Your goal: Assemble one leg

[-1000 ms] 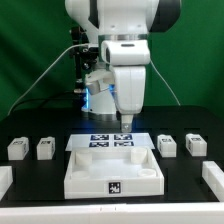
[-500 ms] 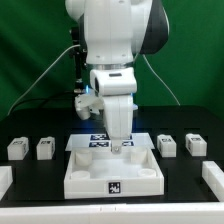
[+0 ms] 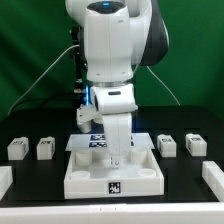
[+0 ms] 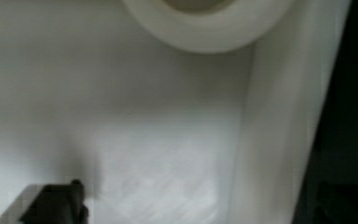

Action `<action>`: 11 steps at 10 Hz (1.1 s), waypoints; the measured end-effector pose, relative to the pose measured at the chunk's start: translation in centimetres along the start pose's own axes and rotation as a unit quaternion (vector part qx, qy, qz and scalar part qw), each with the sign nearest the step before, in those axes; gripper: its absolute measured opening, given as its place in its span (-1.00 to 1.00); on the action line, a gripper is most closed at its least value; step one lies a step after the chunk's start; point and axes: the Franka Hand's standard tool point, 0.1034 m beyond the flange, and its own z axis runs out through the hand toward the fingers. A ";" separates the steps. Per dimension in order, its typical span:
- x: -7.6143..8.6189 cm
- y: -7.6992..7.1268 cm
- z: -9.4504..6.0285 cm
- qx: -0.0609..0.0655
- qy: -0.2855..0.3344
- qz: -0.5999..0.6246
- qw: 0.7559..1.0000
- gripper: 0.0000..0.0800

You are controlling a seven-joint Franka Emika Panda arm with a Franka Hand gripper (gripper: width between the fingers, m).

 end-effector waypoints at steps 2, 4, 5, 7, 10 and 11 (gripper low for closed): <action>0.0 0.0 0.0 0.000 0.000 0.000 1.000 0.39; 0.0 -0.1 0.0 0.001 0.000 0.000 1.000 -0.40; 0.0 -0.1 0.1 0.001 0.000 0.001 1.000 -0.40; -0.1 0.2 -0.1 -0.005 -0.001 0.002 1.000 -0.84; -0.1 0.2 -0.1 -0.006 -0.001 0.002 1.000 -0.84; -0.2 0.2 -0.1 -0.006 -0.001 0.003 1.000 -0.84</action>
Offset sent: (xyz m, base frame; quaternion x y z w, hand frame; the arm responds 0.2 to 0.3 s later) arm 0.0000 0.0000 0.0000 0.0000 0.0000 0.0000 1.0000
